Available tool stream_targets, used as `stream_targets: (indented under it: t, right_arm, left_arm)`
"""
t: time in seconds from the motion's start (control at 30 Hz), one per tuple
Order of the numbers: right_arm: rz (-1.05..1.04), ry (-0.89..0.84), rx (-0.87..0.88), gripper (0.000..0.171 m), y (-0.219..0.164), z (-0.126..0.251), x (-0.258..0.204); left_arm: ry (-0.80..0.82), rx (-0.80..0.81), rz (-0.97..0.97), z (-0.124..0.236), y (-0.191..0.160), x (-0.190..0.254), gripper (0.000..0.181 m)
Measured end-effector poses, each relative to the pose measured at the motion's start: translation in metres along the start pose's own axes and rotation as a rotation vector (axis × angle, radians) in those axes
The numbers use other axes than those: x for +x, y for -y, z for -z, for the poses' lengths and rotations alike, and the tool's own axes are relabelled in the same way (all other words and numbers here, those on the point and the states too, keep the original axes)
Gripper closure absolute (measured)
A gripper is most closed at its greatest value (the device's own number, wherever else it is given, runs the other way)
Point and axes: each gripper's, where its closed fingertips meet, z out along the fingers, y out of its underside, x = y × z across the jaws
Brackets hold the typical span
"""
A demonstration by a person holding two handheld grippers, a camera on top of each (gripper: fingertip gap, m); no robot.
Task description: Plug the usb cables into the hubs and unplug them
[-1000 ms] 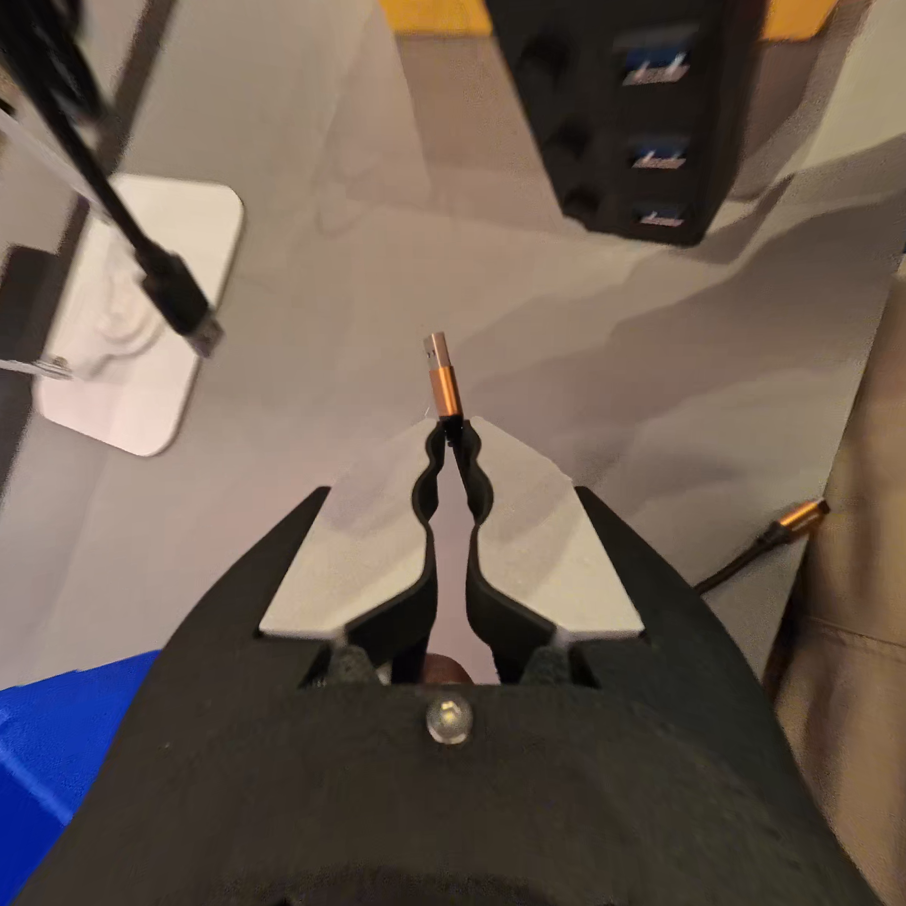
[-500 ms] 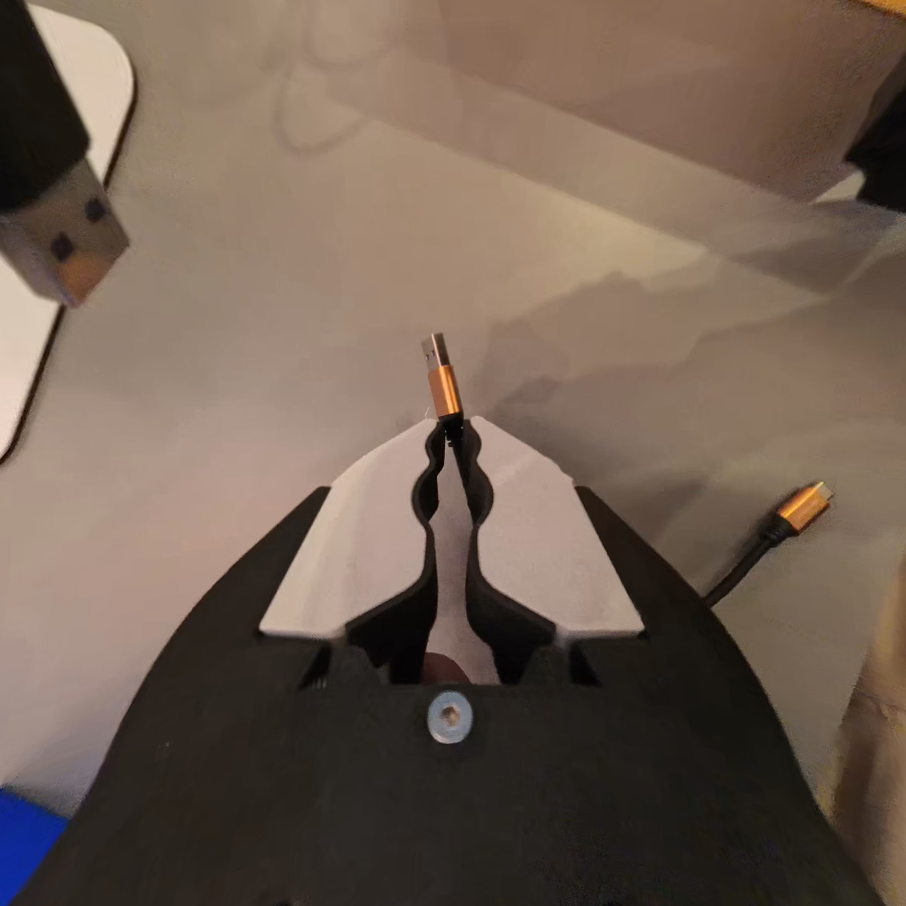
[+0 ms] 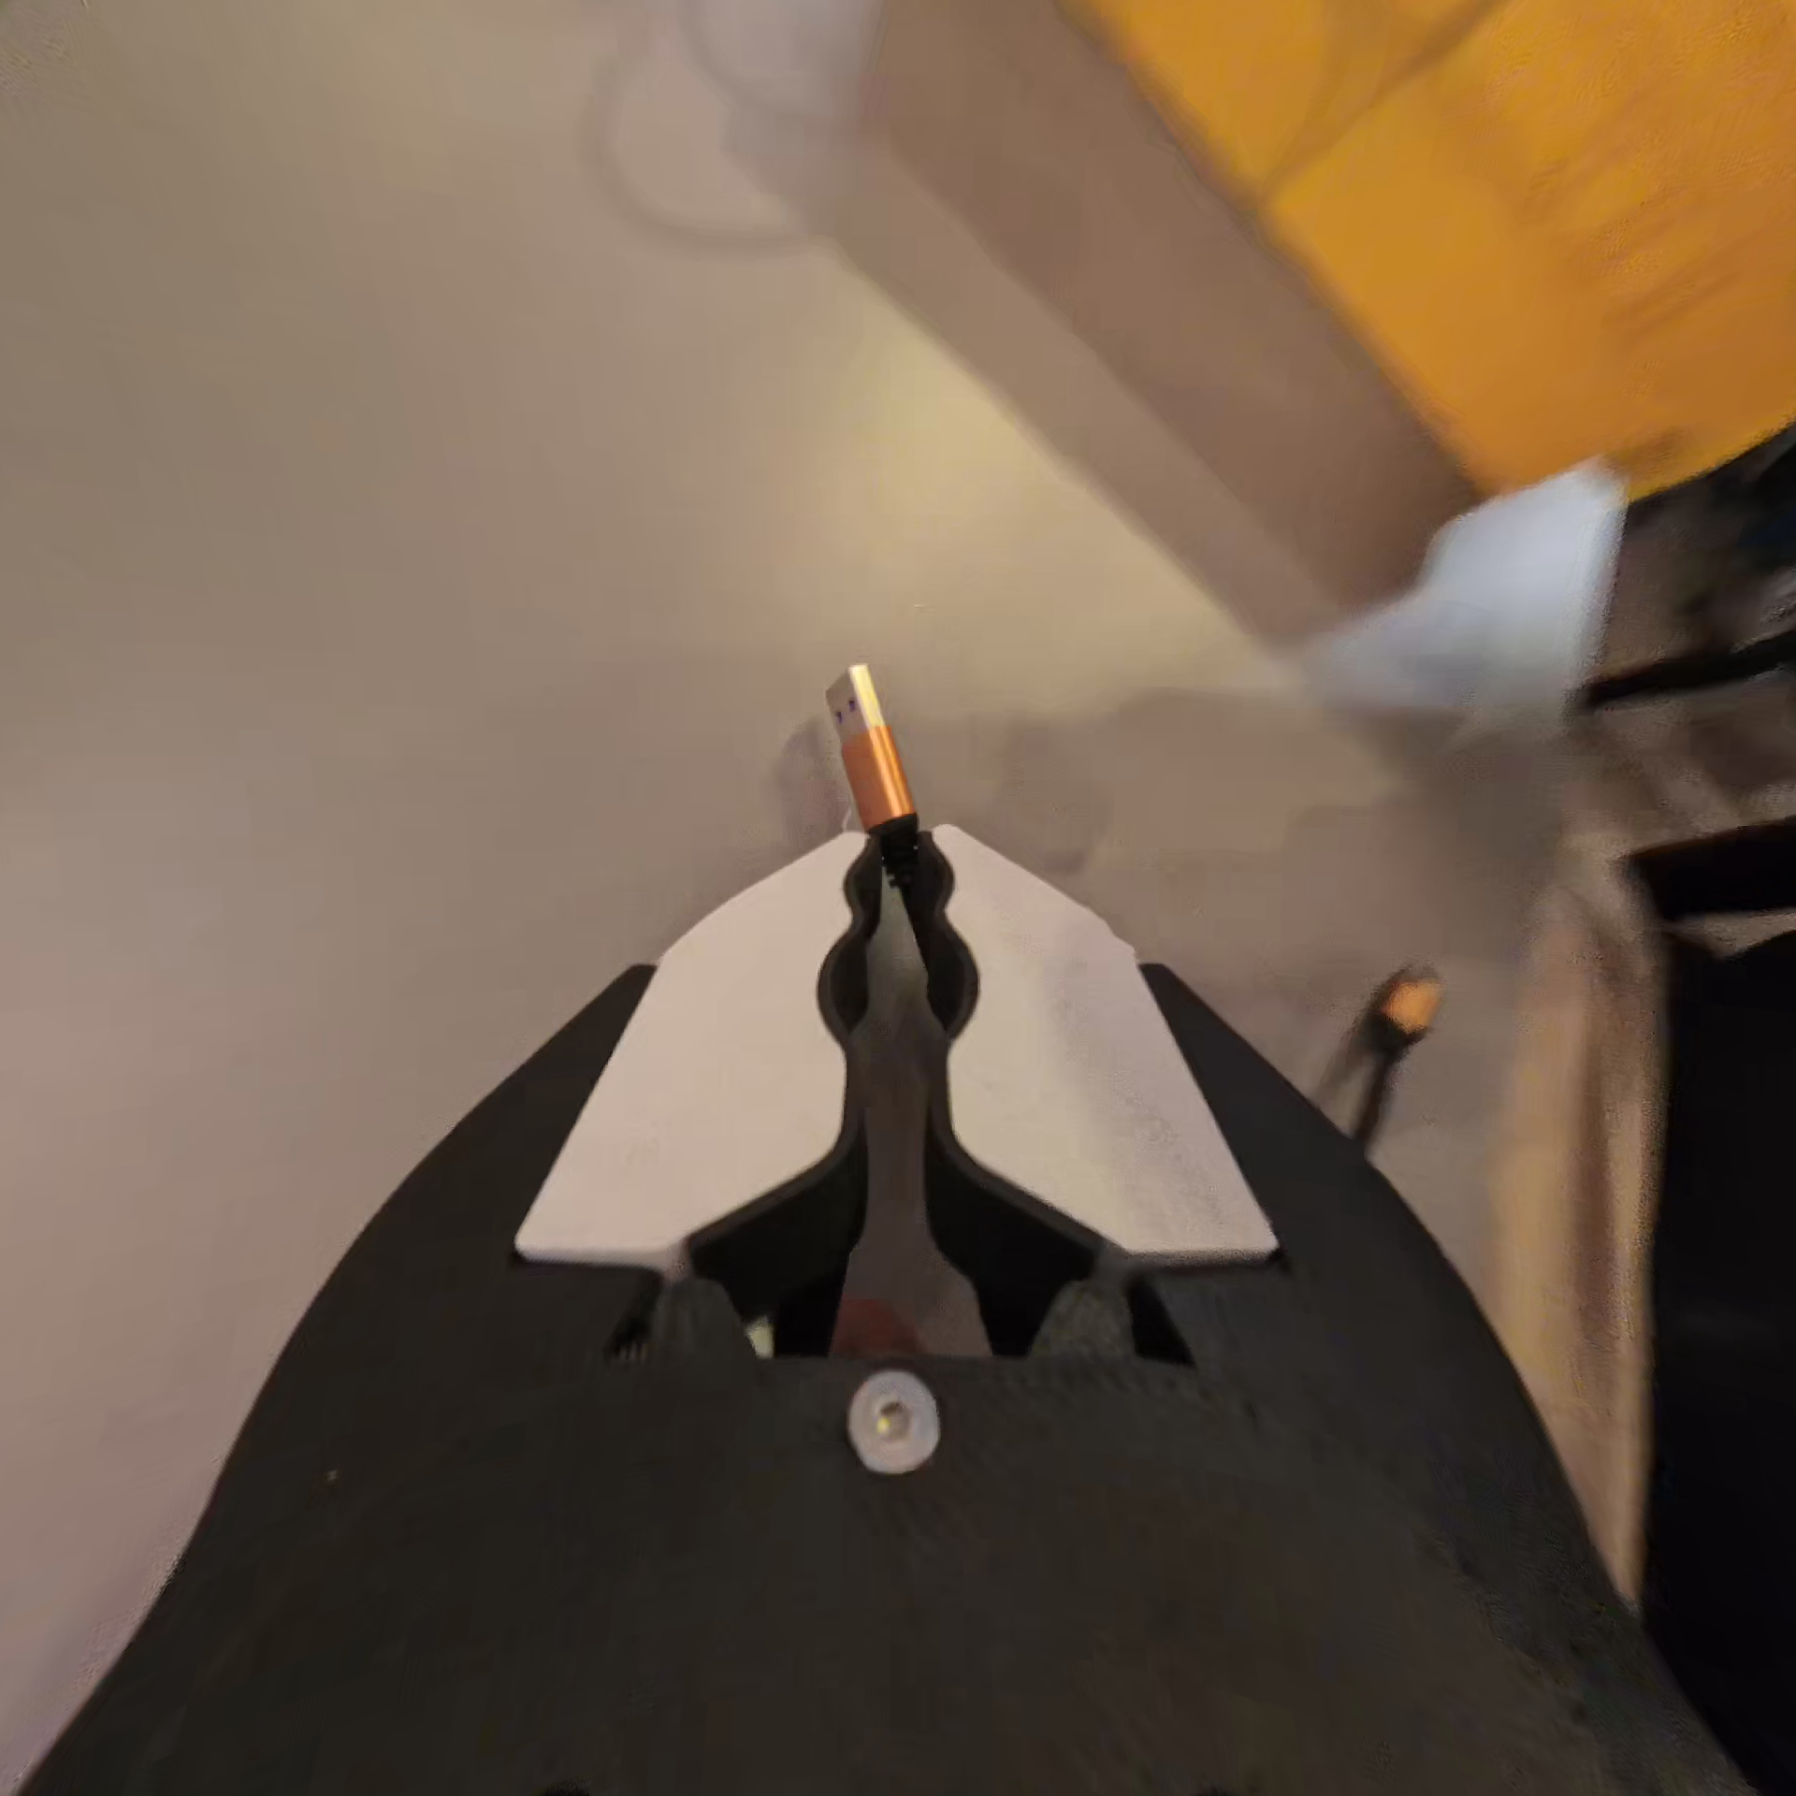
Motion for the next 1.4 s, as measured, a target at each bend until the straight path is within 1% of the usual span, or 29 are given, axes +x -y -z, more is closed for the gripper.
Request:
stream_targets:
  t: [0.03,0.17,0.23,0.27,0.3,0.4,0.47,0.6,0.63,0.67,0.7,0.73,0.87,0.97,1.1,1.2,1.33,1.4]
  right_arm:
    - [-0.001,0.001,0.001,0.11,0.0,0.0,0.0]
    - [-0.01,0.003,-0.003,0.11,-0.003,0.0,0.002]
    - [-0.011,0.003,-0.006,0.11,-0.004,-0.001,0.002]
    - [-0.011,0.004,-0.008,0.111,-0.004,-0.001,0.002]
    - [-0.009,0.003,-0.009,0.11,-0.004,-0.001,0.001]
    - [-0.009,0.0,-0.008,0.11,-0.004,-0.001,0.002]
    - [-0.013,0.0,-0.003,0.11,-0.003,0.0,0.003]
    - [-0.017,0.004,-0.007,0.11,-0.005,-0.002,0.002]
    - [-0.015,0.003,-0.009,0.11,-0.005,-0.002,0.002]
    - [-0.013,0.003,-0.012,0.11,-0.006,-0.002,0.002]
    - [-0.01,0.002,-0.013,0.11,-0.005,-0.002,0.001]
    - [-0.009,0.001,-0.01,0.11,-0.005,-0.002,0.001]
    - [-0.013,-0.001,-0.004,0.11,-0.004,-0.001,0.003]
    - [-0.013,0.001,-0.004,0.11,-0.004,-0.001,0.002]
    - [-0.008,-0.003,-0.004,0.11,-0.003,-0.001,0.001]
    - [-0.011,-0.002,-0.001,0.11,-0.003,-0.001,0.003]
    - [-0.01,-0.005,-0.004,0.11,-0.003,-0.002,0.002]
    - [-0.004,-0.004,-0.003,0.11,-0.002,-0.002,0.001]
  left_arm:
    - [0.037,-0.046,-0.051,-0.003,-0.008,-0.004,0.172]
    - [0.152,-0.055,-0.075,-0.001,-0.003,-0.017,0.167]
    - [0.263,-0.055,-0.095,0.004,0.0,-0.033,0.168]
    - [0.311,-0.069,-0.123,0.008,0.0,-0.039,0.163]
    - [0.346,-0.083,-0.149,0.011,-0.001,-0.043,0.153]
    - [0.401,-0.041,-0.231,0.019,0.008,-0.04,0.149]
    - [0.439,-0.03,-0.19,0.026,0.009,-0.044,0.146]
    - [0.362,-0.03,-0.039,0.016,0.0,-0.05,0.145]
    - [0.342,0.006,-0.009,0.015,0.003,-0.051,0.147]
    - [0.325,0.024,0.033,0.014,0.005,-0.052,0.151]
    - [0.299,0.023,0.059,0.012,0.004,-0.05,0.162]
    - [0.271,0.019,0.055,0.009,0.004,-0.046,0.169]
    - [0.331,-0.024,-0.03,0.004,0.006,-0.043,0.169]
    - [0.335,-0.061,-0.058,0.004,0.006,-0.042,0.169]
    - [0.278,-0.035,0.025,0.005,0.009,-0.041,0.167]
    - [0.364,-0.043,-0.028,0.003,0.009,-0.046,0.166]
    - [0.384,-0.036,-0.035,0.002,0.01,-0.046,0.166]
    - [0.401,-0.037,-0.08,0.001,0.009,-0.045,0.167]
